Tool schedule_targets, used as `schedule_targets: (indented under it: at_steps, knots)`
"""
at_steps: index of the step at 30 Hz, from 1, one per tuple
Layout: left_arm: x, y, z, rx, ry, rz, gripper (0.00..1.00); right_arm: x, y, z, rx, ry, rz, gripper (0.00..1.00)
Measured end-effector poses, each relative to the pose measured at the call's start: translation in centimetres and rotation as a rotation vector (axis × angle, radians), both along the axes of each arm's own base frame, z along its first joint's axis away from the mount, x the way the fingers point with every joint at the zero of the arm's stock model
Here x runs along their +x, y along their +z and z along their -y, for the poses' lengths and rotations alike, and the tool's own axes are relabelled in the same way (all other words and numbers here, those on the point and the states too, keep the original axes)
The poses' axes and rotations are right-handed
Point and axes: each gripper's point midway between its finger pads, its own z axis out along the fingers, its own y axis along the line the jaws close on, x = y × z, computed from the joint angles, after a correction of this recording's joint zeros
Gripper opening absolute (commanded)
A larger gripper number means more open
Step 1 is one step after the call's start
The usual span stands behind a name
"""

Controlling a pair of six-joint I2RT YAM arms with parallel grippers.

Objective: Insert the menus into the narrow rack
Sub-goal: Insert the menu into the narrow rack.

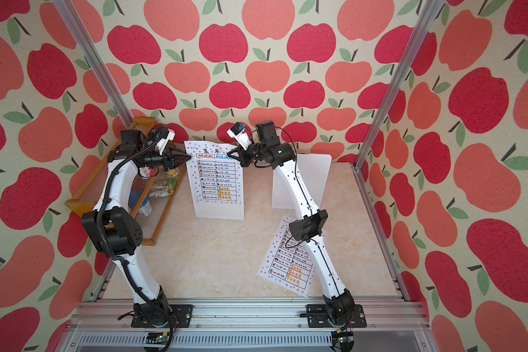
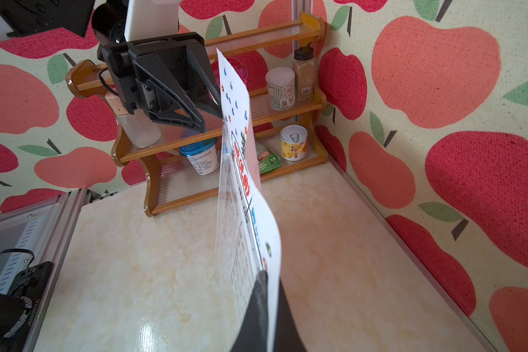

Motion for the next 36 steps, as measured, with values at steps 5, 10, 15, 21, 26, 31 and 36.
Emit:
schedule_targets:
  at_steps: [5,10,15,21,26,31,36]
  knots:
    - [-0.2,0.7,0.0,0.003,0.002,0.019,0.36,-0.1,-0.8,0.1,-0.032,-0.015,-0.016,0.34]
    - [-0.6,1.2,0.0,0.006,0.002,0.031,0.37,0.4,-1.2,0.3,-0.054,-0.052,-0.012,0.57]
    - [-0.6,1.4,0.0,0.007,0.001,0.041,0.37,1.5,-1.0,0.4,-0.065,-0.122,0.017,0.77]
    - [-0.5,1.5,0.1,0.008,-0.001,0.048,0.38,3.6,-0.2,0.5,-0.078,-0.261,0.1,0.89]
    - [-0.6,1.4,0.3,0.008,-0.006,0.047,0.38,4.5,0.8,0.3,-0.068,-0.366,0.143,0.96]
    - [-0.6,1.4,0.4,0.008,-0.007,0.047,0.39,4.5,3.6,0.4,-0.022,-0.441,0.189,0.99]
    - [-0.6,1.4,0.5,0.008,-0.009,0.047,0.39,4.7,7.6,1.4,0.062,-0.541,0.237,0.99]
